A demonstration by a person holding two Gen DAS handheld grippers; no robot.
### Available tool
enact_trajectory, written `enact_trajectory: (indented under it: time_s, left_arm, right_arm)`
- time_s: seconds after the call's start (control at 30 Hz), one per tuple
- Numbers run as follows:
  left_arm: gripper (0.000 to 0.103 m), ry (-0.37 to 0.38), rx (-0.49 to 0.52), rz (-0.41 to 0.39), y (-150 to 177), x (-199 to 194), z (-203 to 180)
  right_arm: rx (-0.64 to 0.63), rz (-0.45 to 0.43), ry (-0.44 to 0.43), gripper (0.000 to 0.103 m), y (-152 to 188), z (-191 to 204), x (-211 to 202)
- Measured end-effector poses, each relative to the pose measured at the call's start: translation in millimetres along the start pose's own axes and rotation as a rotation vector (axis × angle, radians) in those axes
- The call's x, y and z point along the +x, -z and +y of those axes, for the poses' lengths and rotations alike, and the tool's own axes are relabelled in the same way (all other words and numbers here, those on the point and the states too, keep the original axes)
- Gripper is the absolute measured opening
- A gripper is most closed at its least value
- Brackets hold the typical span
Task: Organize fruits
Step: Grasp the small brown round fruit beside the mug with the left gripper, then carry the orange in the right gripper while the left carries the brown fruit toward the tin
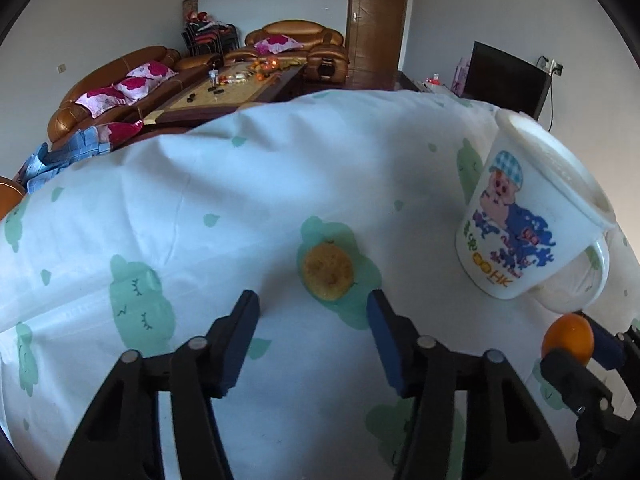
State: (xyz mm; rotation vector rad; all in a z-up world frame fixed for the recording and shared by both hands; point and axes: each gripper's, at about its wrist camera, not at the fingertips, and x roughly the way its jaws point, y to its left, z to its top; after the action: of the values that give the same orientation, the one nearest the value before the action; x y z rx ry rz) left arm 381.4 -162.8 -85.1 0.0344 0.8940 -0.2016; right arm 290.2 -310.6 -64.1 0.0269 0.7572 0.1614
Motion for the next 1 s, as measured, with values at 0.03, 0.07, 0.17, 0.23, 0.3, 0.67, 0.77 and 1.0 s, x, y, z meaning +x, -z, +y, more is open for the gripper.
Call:
enact_trajectory:
  time_s: [0.03,0.07,0.17,0.23,0.3,0.67,0.77,1.0]
  left_arm:
    - [0.052,0.006,0.002,-0.009,-1.8,-0.5,-2.3]
    - [0.052,0.007,0.010,-0.015,-3.8,-1.5,-5.4]
    - [0.042,0.008,0.036,0.003,-8.1,4.2,-14.2]
    - [0.034,0.002,0.044,0.001,-8.7,4.7,-18.0]
    - [0.028,0.009,0.052,-0.001,-8.8,3.3,-21.1]
    - [0.027,0.006,0.020,-0.044,4.6,-15.9,-11.0]
    - [0.027,-0.001,0.017,-0.058,9.7,-21.9,-9.6]
    - [0.027,-0.026,0.011,-0.093,21.8,-36.5,-6.5]
  right_arm:
    - [0.003,0.007,-0.002,0.038,0.9,-1.1,1.2]
    - [0.004,0.012,-0.002,0.038,1.7,-2.0,1.9]
    - [-0.001,0.011,-0.007,0.038,1.9,1.5,4.9]
    - [-0.004,0.011,-0.006,0.038,3.4,2.7,4.4]
    - [-0.003,0.011,-0.007,0.038,3.2,2.1,5.0]
    - [0.013,-0.016,-0.013,0.038,5.2,-2.3,0.0]
    - [0.014,-0.023,-0.013,0.038,4.9,-3.6,-1.6]
    - [0.004,-0.053,-0.010,0.038,8.2,-1.1,-8.6]
